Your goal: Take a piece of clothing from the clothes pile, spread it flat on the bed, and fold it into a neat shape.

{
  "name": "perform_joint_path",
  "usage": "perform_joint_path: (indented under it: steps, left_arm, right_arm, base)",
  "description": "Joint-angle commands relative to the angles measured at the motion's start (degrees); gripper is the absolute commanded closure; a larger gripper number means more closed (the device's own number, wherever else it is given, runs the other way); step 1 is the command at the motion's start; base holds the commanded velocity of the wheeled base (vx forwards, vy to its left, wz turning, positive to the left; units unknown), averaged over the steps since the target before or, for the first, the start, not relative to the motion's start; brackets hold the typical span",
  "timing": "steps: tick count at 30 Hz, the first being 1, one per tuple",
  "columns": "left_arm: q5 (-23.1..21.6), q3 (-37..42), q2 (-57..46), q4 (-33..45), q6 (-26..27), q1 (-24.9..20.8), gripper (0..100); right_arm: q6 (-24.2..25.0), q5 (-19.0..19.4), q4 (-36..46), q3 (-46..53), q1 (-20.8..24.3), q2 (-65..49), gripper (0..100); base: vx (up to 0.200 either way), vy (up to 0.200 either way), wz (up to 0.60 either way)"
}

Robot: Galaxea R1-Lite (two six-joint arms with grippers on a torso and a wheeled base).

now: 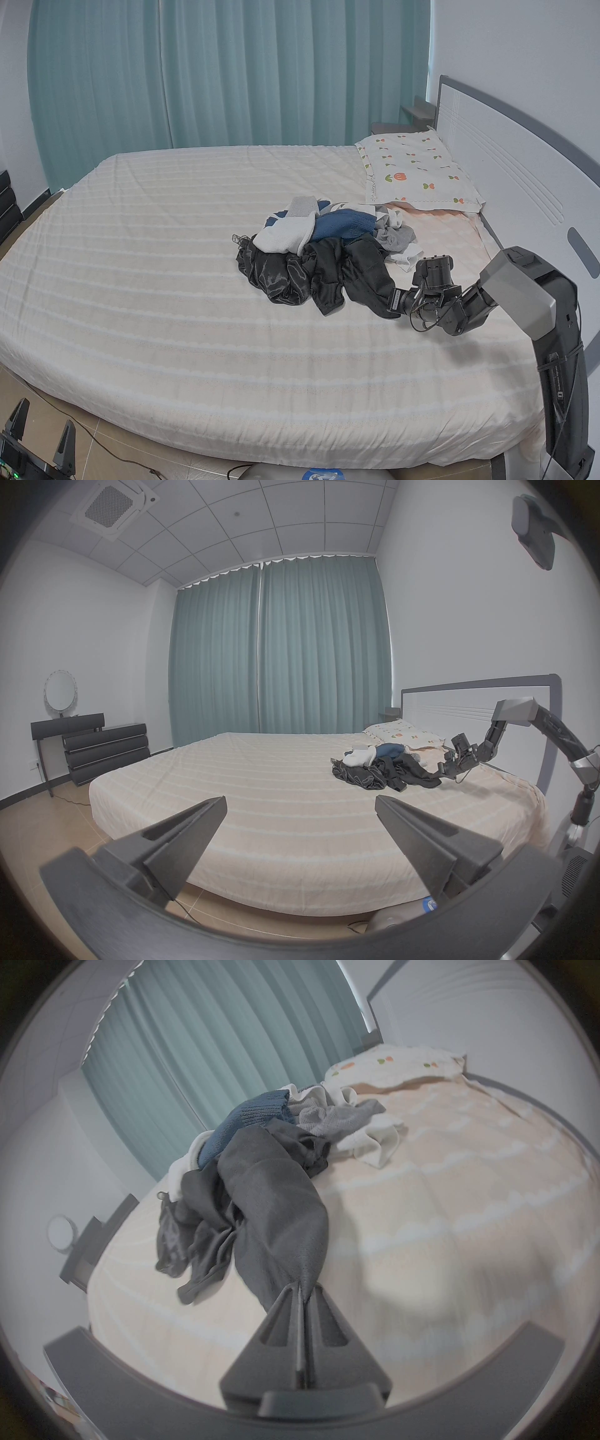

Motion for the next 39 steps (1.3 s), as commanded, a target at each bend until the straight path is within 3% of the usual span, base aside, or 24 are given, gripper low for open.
perform_joint_path:
  steps: [1, 2, 4, 8, 10, 12, 15, 18, 23, 26, 27, 33, 34, 35, 39]
  left_arm:
    - [0.11, 1.01, -0.86, 0.00, -0.04, 0.02, 0]
    - [0.11, 1.01, -0.86, 0.00, -0.04, 0.02, 0]
    - [0.37, 1.01, -0.86, 0.00, -0.04, 0.02, 0]
    - [0.54, 1.01, -0.86, -0.18, -0.48, 0.02, 0]
    - [0.46, -3.91, -0.25, -4.04, -3.65, 0.02, 0]
    - [0.54, -12.87, 4.68, -7.03, -7.95, 0.29, 0]
    - [-0.07, -17.18, 13.73, -6.95, -5.14, 0.64, 0]
    - [-1.65, -17.36, 21.29, -6.59, -1.19, -0.15, 0]
    - [-6.22, -17.18, 36.32, -7.21, -0.66, -3.49, 0]
    - [-6.31, -17.53, 43.35, -8.00, -0.92, -6.83, 0]
    - [-5.96, -17.80, 50.56, -10.46, -2.06, -10.00, 0]
    - [-5.96, -19.12, 73.14, -24.61, -11.47, -16.06, 0]
    - [-5.96, -19.12, 73.14, -24.61, -11.47, -16.06, 0]
    - [-5.78, -21.84, 81.41, -28.65, -15.07, -18.26, 0]
    - [-5.17, -29.57, 95.12, -31.82, -22.72, -20.54, 0]
  right_arm:
    - [8.53, 6.76, -4.09, 17.60, -0.33, -14.86, 100]
    - [8.53, 6.76, -4.09, 17.60, -0.33, -14.86, 100]
    - [12.31, 9.13, -10.42, 27.53, -0.77, -20.31, 100]
    - [14.51, 9.39, -17.98, 38.34, -0.77, -25.50, 100]
    - [15.13, 9.39, -20.53, 43.00, -0.77, -27.52, 100]
    - [16.62, 9.39, -22.73, 47.13, -0.85, -29.45, 100]
    - [19.08, 9.39, -26.68, 52.66, -0.59, -32.35, 100]
    - [20.93, 9.57, -30.90, 58.20, -0.15, -33.32, 100]
    - [22.60, 9.48, -36.88, 63.39, -0.24, -31.83, 100]
    - [22.77, 9.66, -38.72, 64.97, -0.15, -31.74, 100]
    - [22.95, 9.75, -39.95, 65.67, 0.20, -31.48, 100]
    - [27.08, 9.66, -44.26, 66.73, 2.48, -27.17, 100]
    - [27.08, 9.66, -44.26, 66.73, 2.48, -27.17, 100]
    - [27.34, 9.66, -47.77, 67.34, 2.31, -25.06, 100]
    - [27.43, 9.39, -54.28, 68.40, 2.05, -21.37, 100]
  base:
    - [0.000, 0.000, 0.00]
    - [0.000, 0.000, 0.00]
    - [0.000, 0.000, 0.00]
    - [0.000, 0.000, 0.00]
    - [0.000, 0.000, 0.00]
    - [0.000, 0.000, 0.00]
    - [0.000, 0.000, 0.00]
    - [0.000, 0.000, 0.00]
    - [0.000, 0.000, 0.00]
    - [0.000, 0.000, 0.00]
    - [0.000, 0.000, 0.00]
    - [0.000, 0.000, 0.00]
    - [0.000, 0.000, 0.00]
    - [0.000, 0.000, 0.00]
    - [0.000, 0.000, 0.00]
